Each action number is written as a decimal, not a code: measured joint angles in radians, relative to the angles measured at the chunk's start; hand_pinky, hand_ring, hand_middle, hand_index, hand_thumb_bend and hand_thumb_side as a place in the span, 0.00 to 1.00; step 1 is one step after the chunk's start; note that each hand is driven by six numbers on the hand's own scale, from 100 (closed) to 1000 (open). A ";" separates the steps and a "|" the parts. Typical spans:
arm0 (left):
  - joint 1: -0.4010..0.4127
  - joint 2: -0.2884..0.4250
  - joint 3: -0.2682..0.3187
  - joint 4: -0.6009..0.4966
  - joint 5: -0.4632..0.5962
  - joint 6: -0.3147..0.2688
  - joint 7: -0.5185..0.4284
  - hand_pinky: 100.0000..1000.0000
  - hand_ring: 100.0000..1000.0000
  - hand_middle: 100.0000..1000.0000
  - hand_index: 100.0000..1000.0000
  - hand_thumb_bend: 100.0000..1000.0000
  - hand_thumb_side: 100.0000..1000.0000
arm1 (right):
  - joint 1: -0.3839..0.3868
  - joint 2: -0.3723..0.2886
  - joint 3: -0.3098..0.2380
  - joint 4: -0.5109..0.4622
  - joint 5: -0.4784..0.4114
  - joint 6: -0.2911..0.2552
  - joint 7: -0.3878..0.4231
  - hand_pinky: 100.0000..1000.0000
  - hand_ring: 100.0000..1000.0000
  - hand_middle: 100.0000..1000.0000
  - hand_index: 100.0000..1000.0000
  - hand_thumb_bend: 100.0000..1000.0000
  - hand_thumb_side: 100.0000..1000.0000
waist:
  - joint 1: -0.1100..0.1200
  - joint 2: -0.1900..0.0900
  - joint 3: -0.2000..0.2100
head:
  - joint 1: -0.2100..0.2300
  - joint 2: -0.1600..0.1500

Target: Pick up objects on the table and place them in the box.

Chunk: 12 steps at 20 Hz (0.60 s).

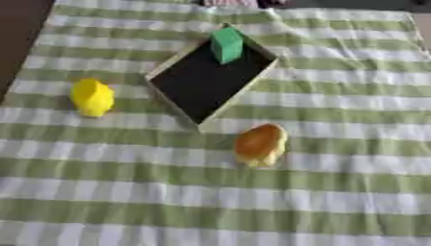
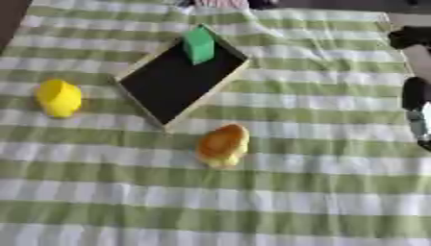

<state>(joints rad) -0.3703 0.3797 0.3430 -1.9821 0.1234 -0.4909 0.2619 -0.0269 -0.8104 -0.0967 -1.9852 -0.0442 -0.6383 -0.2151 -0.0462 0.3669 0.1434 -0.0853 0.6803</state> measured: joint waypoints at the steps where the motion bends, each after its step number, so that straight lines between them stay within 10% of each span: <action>1: 0.000 0.000 0.000 0.000 0.000 0.000 0.000 0.71 0.76 0.70 0.83 0.01 0.41 | 0.000 -0.004 0.002 0.000 0.007 0.002 0.006 0.91 0.82 0.68 0.83 0.00 0.40 | 0.000 0.000 0.000 | 0.000 0.000; 12: -0.001 0.008 -0.002 0.000 0.002 0.005 -0.007 0.71 0.76 0.70 0.83 0.01 0.42 | -0.028 -0.156 0.081 0.000 0.210 0.076 0.079 0.90 0.87 0.78 0.88 0.00 0.15 | -0.013 -0.010 0.009 | -0.006 0.000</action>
<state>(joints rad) -0.3712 0.3877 0.3409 -1.9821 0.1255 -0.4863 0.2550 -0.0546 -0.9663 -0.0156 -1.9853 0.1659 -0.5625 -0.1357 -0.0590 0.3573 0.1519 -0.0913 0.6803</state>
